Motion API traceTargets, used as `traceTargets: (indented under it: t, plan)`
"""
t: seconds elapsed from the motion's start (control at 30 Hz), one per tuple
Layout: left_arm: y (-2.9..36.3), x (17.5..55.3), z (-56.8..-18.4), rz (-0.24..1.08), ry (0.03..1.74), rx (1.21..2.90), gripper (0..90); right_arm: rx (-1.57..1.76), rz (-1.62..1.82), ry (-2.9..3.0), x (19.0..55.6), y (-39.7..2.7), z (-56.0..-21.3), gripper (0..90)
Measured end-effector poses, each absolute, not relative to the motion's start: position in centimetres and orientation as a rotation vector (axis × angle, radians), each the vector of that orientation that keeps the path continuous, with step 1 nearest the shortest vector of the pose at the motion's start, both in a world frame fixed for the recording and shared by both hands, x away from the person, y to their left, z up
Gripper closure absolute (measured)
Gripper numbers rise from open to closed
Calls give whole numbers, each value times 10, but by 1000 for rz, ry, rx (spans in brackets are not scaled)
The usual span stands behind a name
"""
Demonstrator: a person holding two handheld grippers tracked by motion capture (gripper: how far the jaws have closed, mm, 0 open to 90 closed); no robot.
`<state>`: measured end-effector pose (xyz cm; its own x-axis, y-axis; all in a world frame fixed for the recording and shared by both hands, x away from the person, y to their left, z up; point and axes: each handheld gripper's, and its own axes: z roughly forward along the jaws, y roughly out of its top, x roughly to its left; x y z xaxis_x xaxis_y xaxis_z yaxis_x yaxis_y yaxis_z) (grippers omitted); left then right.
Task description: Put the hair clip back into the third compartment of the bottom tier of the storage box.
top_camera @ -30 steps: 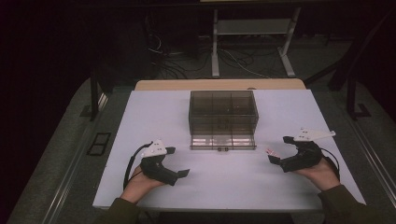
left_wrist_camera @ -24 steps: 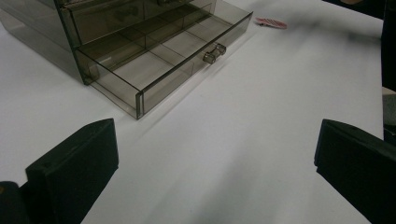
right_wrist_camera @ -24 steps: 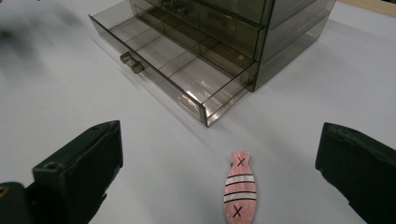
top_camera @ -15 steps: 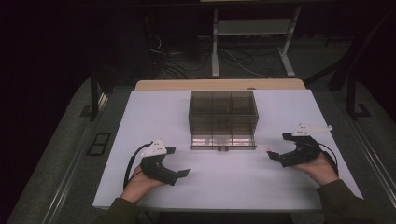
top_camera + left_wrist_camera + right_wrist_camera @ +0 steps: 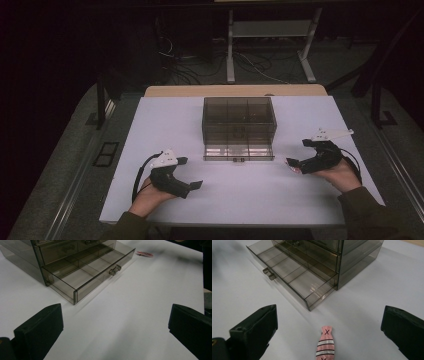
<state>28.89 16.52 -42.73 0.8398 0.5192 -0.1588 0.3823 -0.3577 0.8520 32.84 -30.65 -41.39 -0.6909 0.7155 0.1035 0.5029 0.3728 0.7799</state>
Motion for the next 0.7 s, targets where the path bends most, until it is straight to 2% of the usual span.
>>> traceTargets:
  t: [0.7]
  plan:
    - [166, 288, -427, 169, 659, 1990, 0, 1097, 1119, 2424, 330, -308, -424, 3]
